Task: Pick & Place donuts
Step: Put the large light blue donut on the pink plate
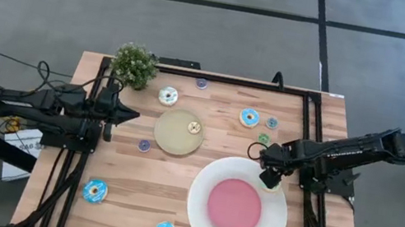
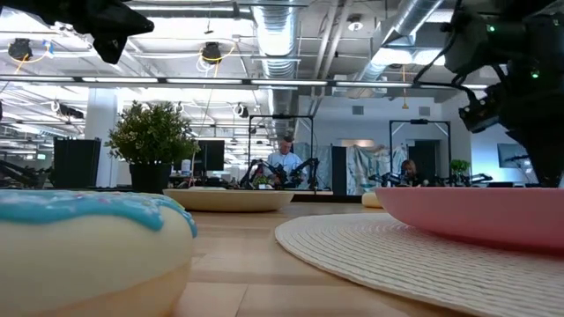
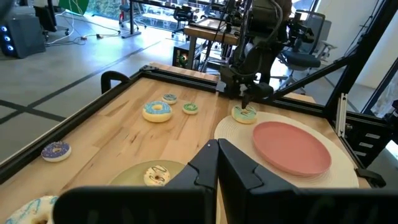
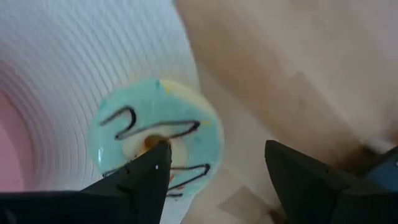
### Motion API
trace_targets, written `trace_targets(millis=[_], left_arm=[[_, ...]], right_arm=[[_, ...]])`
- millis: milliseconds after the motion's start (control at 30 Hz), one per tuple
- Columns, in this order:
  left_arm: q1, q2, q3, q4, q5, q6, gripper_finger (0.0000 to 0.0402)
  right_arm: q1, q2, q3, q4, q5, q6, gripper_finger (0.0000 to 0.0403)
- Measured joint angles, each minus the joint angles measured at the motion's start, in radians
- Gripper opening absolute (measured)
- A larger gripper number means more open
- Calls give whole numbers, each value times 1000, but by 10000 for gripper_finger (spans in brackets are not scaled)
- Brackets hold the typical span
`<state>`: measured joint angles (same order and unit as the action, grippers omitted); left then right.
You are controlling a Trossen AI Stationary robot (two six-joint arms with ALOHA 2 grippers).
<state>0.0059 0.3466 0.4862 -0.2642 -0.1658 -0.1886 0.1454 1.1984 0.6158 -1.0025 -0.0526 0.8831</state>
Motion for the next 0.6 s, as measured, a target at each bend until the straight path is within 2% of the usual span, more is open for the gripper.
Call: trace_targets(millis=[333,600], left_arm=[[0,0,0,0,-7,-6,0],[0,0,0,0,-7,-7,0]], right_arm=[[27,1,-18,60,48,26,249],[37,79,-57,87,-20,43,249]])
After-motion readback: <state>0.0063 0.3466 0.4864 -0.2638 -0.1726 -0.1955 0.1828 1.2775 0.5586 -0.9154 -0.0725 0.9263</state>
